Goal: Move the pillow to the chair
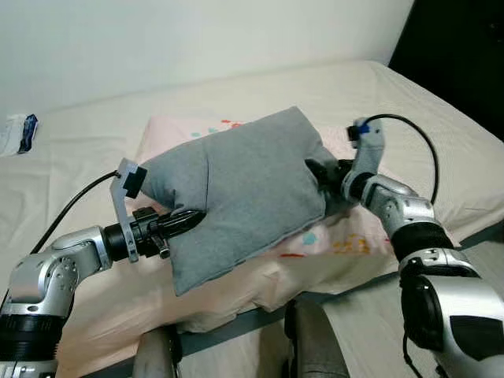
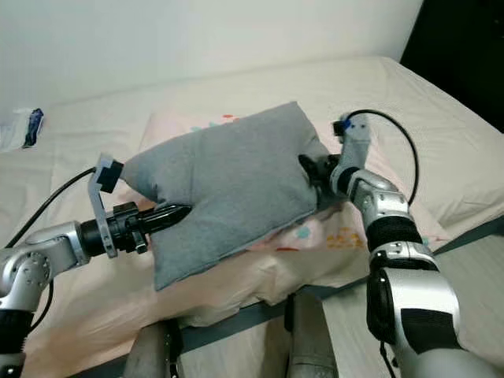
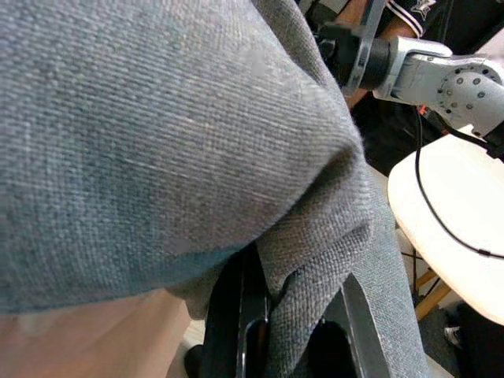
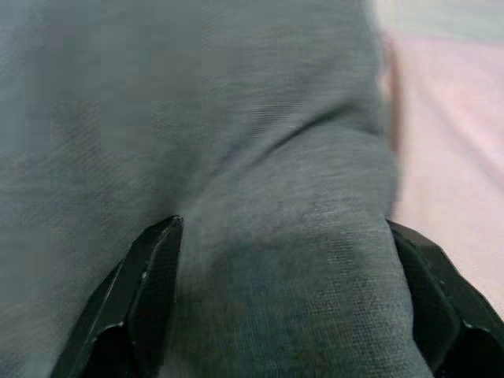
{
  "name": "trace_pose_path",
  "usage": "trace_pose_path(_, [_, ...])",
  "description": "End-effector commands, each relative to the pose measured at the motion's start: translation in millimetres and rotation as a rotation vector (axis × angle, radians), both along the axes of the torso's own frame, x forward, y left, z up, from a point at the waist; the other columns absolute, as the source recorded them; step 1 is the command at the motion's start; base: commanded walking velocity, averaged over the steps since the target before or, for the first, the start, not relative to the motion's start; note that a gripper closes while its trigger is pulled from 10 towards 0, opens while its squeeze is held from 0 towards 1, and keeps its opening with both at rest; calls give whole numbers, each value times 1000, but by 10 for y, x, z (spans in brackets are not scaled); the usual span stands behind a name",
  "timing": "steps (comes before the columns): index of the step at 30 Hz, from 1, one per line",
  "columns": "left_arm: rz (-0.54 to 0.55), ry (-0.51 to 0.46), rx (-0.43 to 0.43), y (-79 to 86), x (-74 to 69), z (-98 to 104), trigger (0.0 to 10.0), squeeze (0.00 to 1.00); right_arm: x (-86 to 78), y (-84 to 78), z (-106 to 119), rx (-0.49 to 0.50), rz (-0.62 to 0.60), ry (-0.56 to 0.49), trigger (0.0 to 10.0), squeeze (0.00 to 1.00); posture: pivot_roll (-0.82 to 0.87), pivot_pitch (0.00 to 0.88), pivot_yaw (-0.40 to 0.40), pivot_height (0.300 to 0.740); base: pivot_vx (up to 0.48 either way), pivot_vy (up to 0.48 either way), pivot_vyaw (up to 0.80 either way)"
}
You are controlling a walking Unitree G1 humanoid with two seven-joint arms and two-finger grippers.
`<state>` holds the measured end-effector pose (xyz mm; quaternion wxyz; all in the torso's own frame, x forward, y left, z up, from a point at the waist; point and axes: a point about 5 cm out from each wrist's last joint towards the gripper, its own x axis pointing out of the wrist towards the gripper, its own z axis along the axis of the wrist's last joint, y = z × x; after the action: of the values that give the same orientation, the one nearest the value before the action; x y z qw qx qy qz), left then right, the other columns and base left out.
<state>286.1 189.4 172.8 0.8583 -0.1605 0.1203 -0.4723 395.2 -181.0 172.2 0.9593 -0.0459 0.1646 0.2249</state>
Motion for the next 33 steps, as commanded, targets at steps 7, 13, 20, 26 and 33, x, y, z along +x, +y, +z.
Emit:
trace_pose_path(7, [-9,-33,-9,-74,24,31,0,0,-177,242,-359,-362,299,42,10000,0,17,119,-19,572,0,0,0])
trace_pose_path(13, [9,-42,-13,-93,36,31,0,0,-160,232,-268,-347,283,-46,0,0,16,122,-20,572,0,0,0])
trace_pose_path(20, [59,-72,-14,-118,85,60,0,0,-118,173,-144,-372,223,-128,0,0,15,125,-20,572,0,0,0])
trace_pose_path(26, [114,-93,-3,-131,118,117,0,0,-74,177,62,-286,143,-218,0,0,19,124,-21,572,0,0,0])
trace_pose_path(33, [374,-156,8,-95,286,325,0,0,-42,178,477,-174,42,-367,0,0,24,126,-19,572,0,0,0])
